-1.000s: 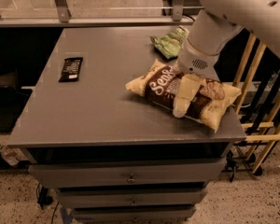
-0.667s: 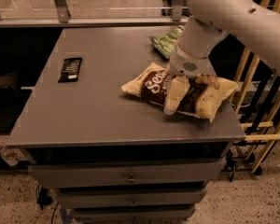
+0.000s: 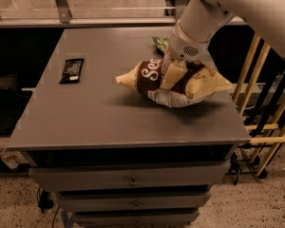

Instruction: Move brown chip bag near rxbar chocolate

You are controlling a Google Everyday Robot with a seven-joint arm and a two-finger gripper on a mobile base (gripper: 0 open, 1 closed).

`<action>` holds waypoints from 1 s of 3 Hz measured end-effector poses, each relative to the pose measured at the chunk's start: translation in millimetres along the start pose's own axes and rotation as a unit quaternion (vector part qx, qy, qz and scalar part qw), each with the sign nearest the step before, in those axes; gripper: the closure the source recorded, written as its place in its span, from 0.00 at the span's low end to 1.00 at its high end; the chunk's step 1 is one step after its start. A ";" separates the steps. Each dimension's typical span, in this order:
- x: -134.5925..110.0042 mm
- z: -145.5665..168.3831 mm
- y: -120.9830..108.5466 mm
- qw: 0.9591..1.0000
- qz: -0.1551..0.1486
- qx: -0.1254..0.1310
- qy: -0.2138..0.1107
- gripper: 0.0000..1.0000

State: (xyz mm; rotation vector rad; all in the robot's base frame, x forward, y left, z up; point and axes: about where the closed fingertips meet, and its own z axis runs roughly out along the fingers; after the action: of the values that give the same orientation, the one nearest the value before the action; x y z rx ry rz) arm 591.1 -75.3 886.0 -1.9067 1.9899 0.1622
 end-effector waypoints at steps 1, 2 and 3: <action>-29.8 -42.7 -13.2 0.997 -0.037 0.048 -0.043 0.88; -33.1 -45.9 -14.5 0.997 -0.042 0.052 -0.047 1.00; -33.2 -45.8 -14.5 0.997 -0.042 0.052 -0.047 1.00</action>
Offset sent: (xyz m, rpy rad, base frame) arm 0.0050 0.0120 0.0497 0.0665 -0.1172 0.0484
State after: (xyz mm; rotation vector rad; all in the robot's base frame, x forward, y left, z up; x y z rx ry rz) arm 597.0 -60.7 942.3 -1.8779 1.8185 0.1203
